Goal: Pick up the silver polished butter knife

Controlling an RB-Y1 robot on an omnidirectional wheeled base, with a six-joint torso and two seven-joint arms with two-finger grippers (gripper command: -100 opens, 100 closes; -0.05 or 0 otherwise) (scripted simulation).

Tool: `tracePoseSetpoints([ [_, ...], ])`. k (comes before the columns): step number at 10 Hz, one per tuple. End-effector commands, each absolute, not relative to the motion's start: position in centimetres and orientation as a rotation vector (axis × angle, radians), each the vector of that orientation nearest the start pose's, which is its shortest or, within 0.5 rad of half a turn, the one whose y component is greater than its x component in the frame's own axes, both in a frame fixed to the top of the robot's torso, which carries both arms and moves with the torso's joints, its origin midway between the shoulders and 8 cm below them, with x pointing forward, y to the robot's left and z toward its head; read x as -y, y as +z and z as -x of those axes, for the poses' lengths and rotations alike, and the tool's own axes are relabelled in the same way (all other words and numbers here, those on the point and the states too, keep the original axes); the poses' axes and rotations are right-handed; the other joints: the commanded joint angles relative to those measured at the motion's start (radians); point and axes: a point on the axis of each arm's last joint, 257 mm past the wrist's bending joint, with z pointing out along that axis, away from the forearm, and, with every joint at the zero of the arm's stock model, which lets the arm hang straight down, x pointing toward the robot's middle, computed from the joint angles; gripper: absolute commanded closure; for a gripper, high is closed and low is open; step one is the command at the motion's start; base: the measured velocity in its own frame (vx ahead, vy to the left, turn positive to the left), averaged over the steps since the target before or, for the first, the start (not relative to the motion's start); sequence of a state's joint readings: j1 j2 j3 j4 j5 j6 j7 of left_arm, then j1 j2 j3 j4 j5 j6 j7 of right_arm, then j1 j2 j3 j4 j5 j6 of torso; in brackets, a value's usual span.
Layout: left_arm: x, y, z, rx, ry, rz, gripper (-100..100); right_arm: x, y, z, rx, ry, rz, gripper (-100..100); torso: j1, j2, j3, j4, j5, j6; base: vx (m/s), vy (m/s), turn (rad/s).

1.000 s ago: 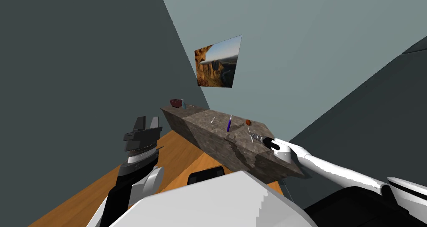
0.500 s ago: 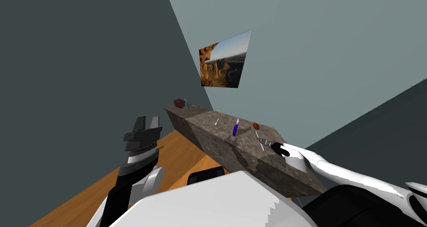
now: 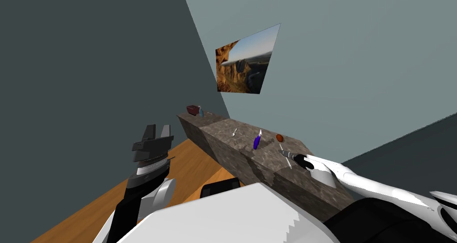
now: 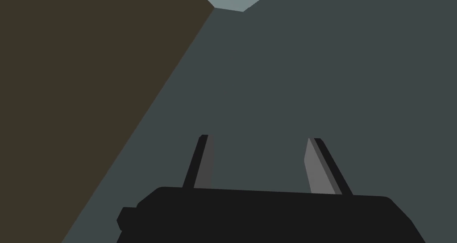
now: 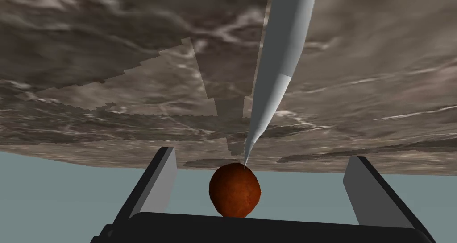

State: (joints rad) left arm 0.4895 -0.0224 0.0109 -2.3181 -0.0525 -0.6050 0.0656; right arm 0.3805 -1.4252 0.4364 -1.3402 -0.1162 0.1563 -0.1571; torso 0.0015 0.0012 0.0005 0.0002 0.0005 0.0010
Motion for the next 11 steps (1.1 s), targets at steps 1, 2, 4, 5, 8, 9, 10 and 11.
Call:
tracePoseSetpoints([
  [1, -27.1, 6.2, -31.7, -0.506, -1.356, 0.535, 0, 69.9, -34.3, -27.2, -2.243, -0.294, -0.803, -100, 0.000, 0.000, 0.000, 0.000, 0.000, 0.000, -0.045, -0.028, 0.234],
  [2, -27.1, 6.3, -31.7, -0.506, -1.356, 0.535, 0, 70.2, -34.7, -26.9, -2.235, -0.304, -0.827, -100, -0.002, 0.003, 0.002, 0.001, 0.000, -0.001, -0.095, -0.071, 0.317],
  [4, -27.1, 6.2, -31.7, -0.506, -1.356, 0.535, 0, 70.8, -35.4, -26.3, -2.222, -0.323, -0.877, -100, -0.005, 0.007, 0.004, 0.002, -0.001, 0.000, -0.097, -0.060, 0.187],
  [5, -27.1, 6.3, -31.7, -0.506, -1.356, 0.535, 0, 70.6, -35.2, -26.5, -2.225, -0.314, -0.863, -100, -0.005, 0.008, 0.005, 0.002, -0.001, 0.000, -0.045, -0.028, 0.040],
  [8, -27.1, 6.2, -31.7, -0.506, -1.356, 0.535, 0, 70.8, -35.2, -26.3, -2.225, -0.324, -0.867, 100, -0.001, 0.003, 0.002, 0.001, -0.001, -0.001, -0.004, -0.004, -0.008],
  [9, -27.1, 6.2, -31.7, -0.506, -1.356, 0.535, 0, 70.9, -35.2, -26.2, -2.229, -0.332, -0.862, 100, -0.002, 0.003, 0.003, 0.002, -0.002, -0.001, 0.000, 0.001, 0.013],
  [10, -27.1, 6.2, -31.7, -0.506, -1.356, 0.535, 0, 70.8, -35.2, -26.3, -2.229, -0.328, -0.859, 100, -0.002, 0.003, 0.002, 0.002, -0.002, 0.000, 0.000, 0.000, 0.000],
  [11, -27.1, 6.2, -31.7, -0.506, -1.356, 0.535, 0, 70.8, -35.2, -26.3, -2.228, -0.327, -0.860, 0, -0.002, 0.003, 0.002, 0.002, -0.002, 0.000, 0.000, 0.000, 0.000],
])
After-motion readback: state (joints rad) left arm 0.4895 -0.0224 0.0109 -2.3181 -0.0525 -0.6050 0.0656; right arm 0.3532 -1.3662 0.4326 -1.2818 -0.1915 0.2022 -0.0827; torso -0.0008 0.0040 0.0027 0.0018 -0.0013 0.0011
